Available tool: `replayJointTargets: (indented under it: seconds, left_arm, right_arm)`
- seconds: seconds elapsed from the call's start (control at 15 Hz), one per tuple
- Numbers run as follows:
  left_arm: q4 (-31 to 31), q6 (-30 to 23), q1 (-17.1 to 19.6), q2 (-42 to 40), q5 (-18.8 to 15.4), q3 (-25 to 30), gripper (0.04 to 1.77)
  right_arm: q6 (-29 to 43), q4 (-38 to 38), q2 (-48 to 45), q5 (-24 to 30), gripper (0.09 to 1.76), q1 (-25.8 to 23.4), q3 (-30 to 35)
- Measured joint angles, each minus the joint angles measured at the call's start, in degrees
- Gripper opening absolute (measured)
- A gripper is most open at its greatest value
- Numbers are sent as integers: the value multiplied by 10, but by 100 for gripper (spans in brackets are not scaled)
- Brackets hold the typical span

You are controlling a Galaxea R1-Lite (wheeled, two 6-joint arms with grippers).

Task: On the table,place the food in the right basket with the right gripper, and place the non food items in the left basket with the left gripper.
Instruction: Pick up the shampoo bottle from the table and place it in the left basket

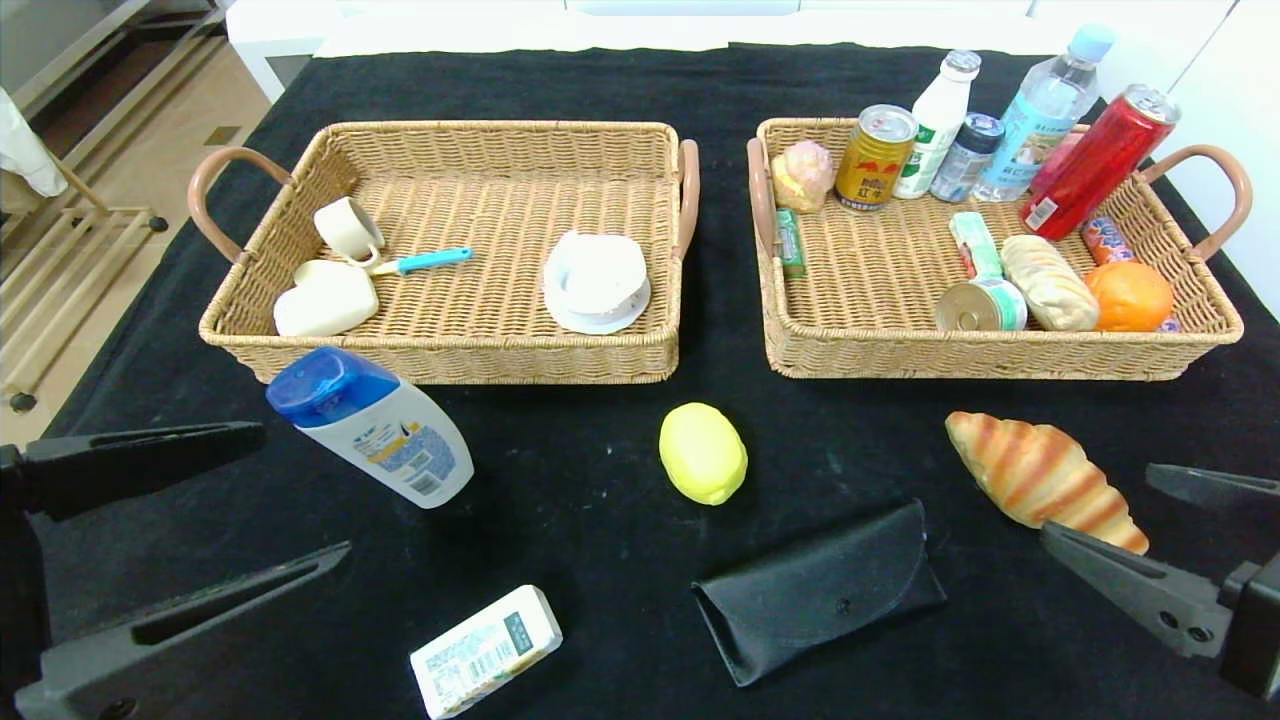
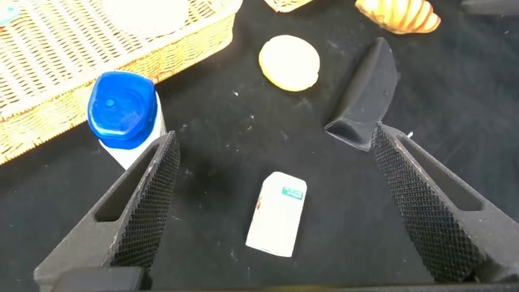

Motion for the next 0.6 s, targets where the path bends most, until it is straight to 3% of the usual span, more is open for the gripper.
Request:
replayJointTargets:
  seconds: [0.13,0.33,0.6]
  left_arm:
    - [2,2,0,-1,10,0,172]
    - [18,10,0,1,111,-10,172]
    - [17,11,1,41,191,-13,172]
  right_arm:
    - [0,7,0,0,171,0,0]
    - [0,10,0,-1,171,0,0]
    - [0,11,0,-1,171,0,0]
